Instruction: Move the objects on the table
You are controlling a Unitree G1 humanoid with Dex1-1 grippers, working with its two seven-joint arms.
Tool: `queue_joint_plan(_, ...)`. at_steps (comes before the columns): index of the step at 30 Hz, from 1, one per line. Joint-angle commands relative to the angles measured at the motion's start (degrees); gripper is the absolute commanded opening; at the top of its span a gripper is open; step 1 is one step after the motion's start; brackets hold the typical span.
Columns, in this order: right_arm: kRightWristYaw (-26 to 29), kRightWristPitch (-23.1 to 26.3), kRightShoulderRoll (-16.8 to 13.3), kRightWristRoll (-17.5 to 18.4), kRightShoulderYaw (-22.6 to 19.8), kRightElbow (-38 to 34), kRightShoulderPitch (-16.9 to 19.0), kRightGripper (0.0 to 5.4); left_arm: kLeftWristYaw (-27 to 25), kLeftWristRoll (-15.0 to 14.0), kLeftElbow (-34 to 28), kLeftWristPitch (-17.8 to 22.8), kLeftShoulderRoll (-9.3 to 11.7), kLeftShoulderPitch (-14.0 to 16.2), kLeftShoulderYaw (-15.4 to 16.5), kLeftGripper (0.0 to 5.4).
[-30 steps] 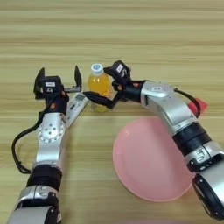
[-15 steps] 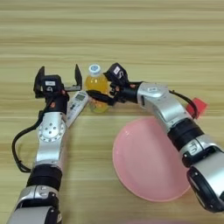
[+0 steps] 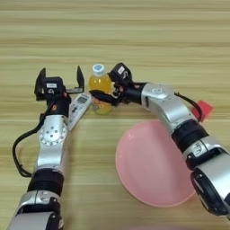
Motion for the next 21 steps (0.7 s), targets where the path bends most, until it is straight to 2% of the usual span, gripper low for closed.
queue_joint_plan(1,1.0,2.2,-0.8,2.0,-1.5,-8.0,-0.5,3.62,0.2,0.8,0.0,0.1,0.0,-0.4,-0.3,5.40)
queue_joint_plan(8,2.3,11.7,-4.5,6.0,-2.4,-27.8,3.7,3.62,0.0,0.6,0.4,0.2,0.3,-0.7,-0.1,5.40)
queue_joint_plan(13,2.8,16.7,-7.7,8.4,-3.2,-37.7,6.1,3.62,-0.1,0.6,0.8,0.1,0.4,-0.9,0.0,5.40)
queue_joint_plan(21,4.1,23.4,-15.9,13.9,-6.5,-52.7,12.8,3.61,-0.1,0.6,1.5,0.0,0.5,-1.5,0.1,5.40)
